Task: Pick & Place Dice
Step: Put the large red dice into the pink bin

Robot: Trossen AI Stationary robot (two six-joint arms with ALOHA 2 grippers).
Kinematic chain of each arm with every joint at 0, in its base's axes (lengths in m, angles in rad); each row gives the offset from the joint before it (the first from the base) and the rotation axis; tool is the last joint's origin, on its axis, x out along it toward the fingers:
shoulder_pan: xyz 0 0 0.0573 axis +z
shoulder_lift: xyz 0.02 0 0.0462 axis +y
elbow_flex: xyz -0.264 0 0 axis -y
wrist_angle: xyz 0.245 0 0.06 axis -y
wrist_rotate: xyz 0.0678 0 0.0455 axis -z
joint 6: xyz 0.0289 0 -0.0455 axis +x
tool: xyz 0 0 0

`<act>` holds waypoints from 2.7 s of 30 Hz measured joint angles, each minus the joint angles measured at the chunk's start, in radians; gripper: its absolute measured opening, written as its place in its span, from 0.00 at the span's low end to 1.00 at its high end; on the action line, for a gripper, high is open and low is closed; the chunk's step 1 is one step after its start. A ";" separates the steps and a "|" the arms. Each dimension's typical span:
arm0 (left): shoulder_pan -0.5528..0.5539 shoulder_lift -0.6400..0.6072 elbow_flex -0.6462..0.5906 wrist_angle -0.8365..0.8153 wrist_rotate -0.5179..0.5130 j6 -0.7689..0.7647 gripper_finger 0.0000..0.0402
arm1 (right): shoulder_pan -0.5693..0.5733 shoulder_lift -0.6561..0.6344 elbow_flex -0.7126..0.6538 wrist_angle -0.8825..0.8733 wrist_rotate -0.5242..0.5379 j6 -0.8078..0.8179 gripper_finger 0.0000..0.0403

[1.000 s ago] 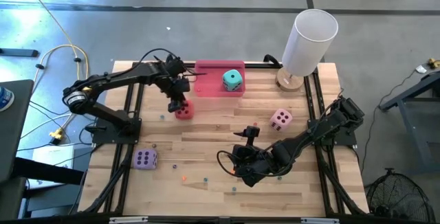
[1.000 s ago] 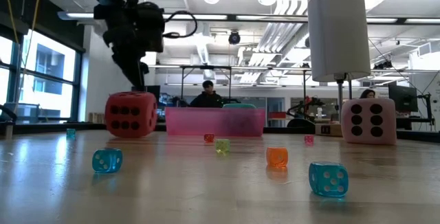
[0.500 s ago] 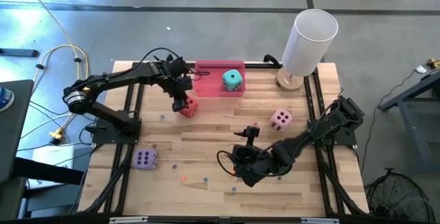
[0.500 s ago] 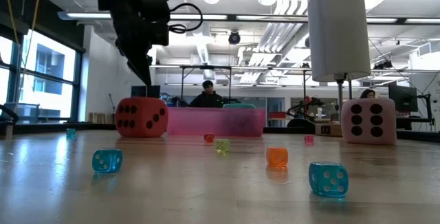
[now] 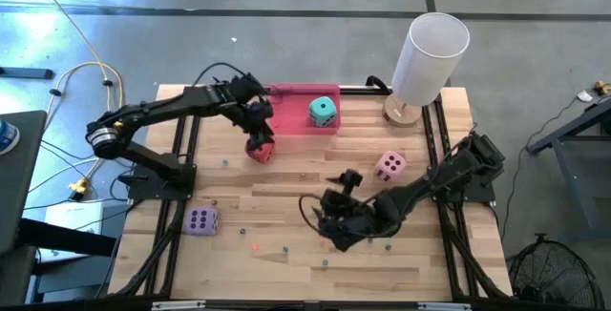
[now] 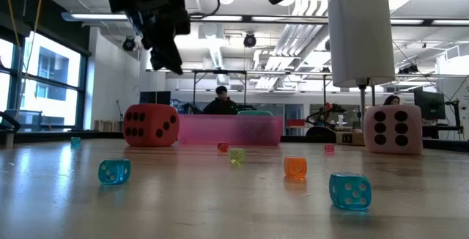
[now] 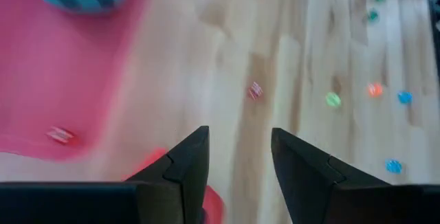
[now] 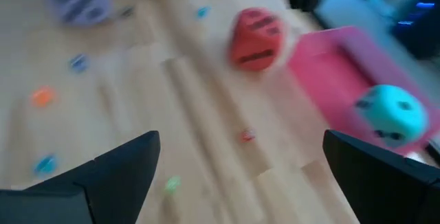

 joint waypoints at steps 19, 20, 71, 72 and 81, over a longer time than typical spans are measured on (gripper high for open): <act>0.218 -0.307 -0.240 0.245 0.341 -0.057 0.38 | 0.116 -0.144 -0.098 -0.494 0.306 0.581 0.99; 0.226 -0.315 -0.271 0.291 0.343 -0.072 0.38 | 0.115 -0.144 -0.121 -0.493 0.305 0.581 0.99; -0.040 -0.325 -0.405 0.725 0.204 -0.123 0.76 | -0.050 -0.145 -0.278 -0.079 0.067 0.262 0.99; -0.048 -0.325 -0.404 0.726 0.181 -0.123 0.80 | -0.050 -0.145 -0.278 -0.079 0.067 0.262 0.99; -0.153 -0.325 -0.404 0.725 -0.282 -0.253 0.98 | -0.050 -0.145 -0.278 -0.075 0.066 0.263 0.99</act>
